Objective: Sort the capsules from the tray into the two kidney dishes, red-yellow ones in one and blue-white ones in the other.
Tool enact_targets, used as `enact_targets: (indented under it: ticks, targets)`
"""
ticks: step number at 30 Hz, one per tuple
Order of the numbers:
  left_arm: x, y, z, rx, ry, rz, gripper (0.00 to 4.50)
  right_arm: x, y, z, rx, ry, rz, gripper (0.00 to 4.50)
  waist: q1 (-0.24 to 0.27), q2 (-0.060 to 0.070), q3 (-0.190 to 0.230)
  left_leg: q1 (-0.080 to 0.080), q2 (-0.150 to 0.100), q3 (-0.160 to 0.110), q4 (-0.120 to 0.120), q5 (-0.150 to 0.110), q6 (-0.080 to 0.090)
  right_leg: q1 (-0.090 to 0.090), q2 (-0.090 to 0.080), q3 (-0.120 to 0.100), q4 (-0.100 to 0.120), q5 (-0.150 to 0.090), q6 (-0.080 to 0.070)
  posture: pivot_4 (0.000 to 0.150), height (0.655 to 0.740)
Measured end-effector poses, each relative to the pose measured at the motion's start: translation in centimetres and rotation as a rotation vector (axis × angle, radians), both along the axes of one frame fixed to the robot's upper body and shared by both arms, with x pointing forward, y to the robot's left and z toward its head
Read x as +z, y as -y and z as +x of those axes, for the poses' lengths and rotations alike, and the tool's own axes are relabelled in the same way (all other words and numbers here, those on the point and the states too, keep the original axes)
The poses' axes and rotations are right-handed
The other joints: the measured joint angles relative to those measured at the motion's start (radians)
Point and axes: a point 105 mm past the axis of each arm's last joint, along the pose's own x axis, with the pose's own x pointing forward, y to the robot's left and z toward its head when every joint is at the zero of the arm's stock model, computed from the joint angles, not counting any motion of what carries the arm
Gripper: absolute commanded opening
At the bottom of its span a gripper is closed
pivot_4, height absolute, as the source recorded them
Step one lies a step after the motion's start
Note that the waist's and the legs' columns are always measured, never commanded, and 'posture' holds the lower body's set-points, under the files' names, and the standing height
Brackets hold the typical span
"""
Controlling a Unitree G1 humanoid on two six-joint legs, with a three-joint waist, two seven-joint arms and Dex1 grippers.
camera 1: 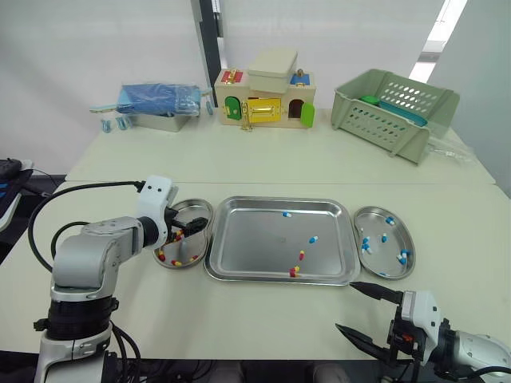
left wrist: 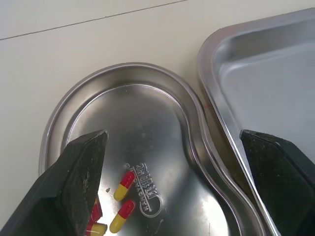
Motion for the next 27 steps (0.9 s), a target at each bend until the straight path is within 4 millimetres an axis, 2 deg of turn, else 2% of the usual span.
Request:
enact_targets:
  ticks: [2,6,7,9,12,16,20,24,27]
  targets:
    - [1.1,-0.8,-1.2,-0.048,0.032,-0.005,4.46,0.3,0.6,0.4,-0.028,-0.001,-0.003,4.50,-0.004,0.000,0.000,0.000,0.000,0.001,-0.001,0.000,0.000,0.000,0.000,0.000,0.000,0.000,0.000,0.150,0.7400]
    - [2.2,-4.8,-6.2,-0.173,0.036,0.064,4.46,1.0,3.3,1.2,-0.089,-0.064,-0.065,4.50,-0.019,0.001,0.001,0.003,0.001,0.006,-0.003,0.000,0.000,0.000,0.000,0.004,0.000,-0.001,-0.001,0.150,0.7400]
    - [2.4,-5.3,-7.0,-0.200,0.039,0.076,4.46,1.2,3.8,1.3,-0.099,-0.078,-0.073,4.50,-0.015,0.001,0.001,0.004,0.001,0.005,-0.003,0.000,0.000,0.000,0.000,0.003,0.000,-0.001,-0.001,0.150,0.7400]
    - [1.9,-6.1,-9.1,-0.273,0.008,0.119,4.46,1.7,4.6,1.3,-0.101,-0.098,-0.084,4.50,-0.007,0.001,0.001,0.005,0.001,0.006,-0.003,0.000,0.000,0.002,-0.001,0.004,-0.001,-0.001,-0.001,0.150,0.7400]
    - [0.7,-7.5,-11.1,-0.305,-0.045,0.160,4.46,2.3,6.1,1.4,-0.124,-0.132,-0.101,4.50,0.006,0.001,0.002,0.005,0.001,0.007,-0.003,-0.001,0.000,0.003,-0.001,0.004,-0.002,-0.001,-0.001,0.150,0.7400]
    - [0.4,-9.8,-12.4,-0.257,-0.055,0.211,4.46,3.4,9.2,1.3,-0.175,-0.167,-0.159,4.50,0.009,-0.001,0.002,0.004,0.001,0.006,-0.003,-0.001,0.001,0.003,-0.001,0.003,-0.003,-0.001,-0.001,0.150,0.7400]
    - [-0.7,-11.3,-13.8,-0.231,-0.102,0.263,4.46,3.0,11.8,1.0,-0.205,-0.245,-0.192,4.50,0.005,-0.002,0.003,0.005,0.001,0.007,-0.004,-0.001,0.001,0.003,-0.001,0.004,-0.003,-0.001,-0.001,0.150,0.7400]
    - [-1.7,-12.0,-14.7,-0.204,-0.130,0.251,4.46,2.3,15.1,1.9,-0.287,-0.259,-0.212,4.50,0.001,-0.002,0.003,0.005,0.001,0.008,-0.004,-0.001,0.001,0.003,-0.001,0.005,-0.002,-0.001,-0.002,0.150,0.7400]
    - [-1.4,-11.9,-14.7,-0.202,-0.119,0.256,4.46,2.6,15.8,2.5,-0.278,-0.240,-0.225,4.50,0.001,-0.001,0.004,0.005,0.001,0.008,-0.004,-0.001,0.001,0.003,-0.001,0.005,-0.002,-0.001,-0.002,0.150,0.7400]
